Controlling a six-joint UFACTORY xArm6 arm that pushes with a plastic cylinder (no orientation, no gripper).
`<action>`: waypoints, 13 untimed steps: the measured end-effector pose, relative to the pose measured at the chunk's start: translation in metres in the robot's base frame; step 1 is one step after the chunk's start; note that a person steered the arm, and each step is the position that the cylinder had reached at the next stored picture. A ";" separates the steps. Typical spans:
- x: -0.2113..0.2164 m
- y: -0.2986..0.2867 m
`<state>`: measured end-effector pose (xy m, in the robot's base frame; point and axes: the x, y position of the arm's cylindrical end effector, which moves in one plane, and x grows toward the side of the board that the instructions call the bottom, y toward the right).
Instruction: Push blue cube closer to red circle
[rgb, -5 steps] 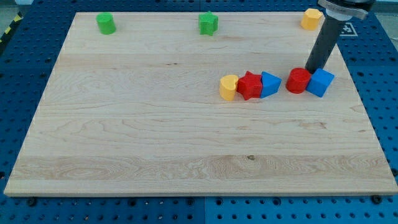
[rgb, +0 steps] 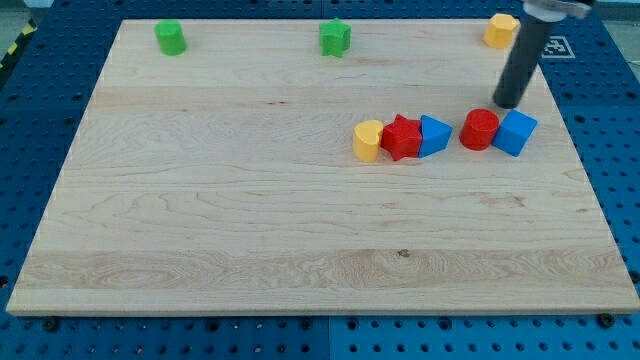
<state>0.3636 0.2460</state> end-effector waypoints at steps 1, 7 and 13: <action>0.028 0.035; 0.037 -0.003; 0.010 -0.154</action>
<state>0.3736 0.0919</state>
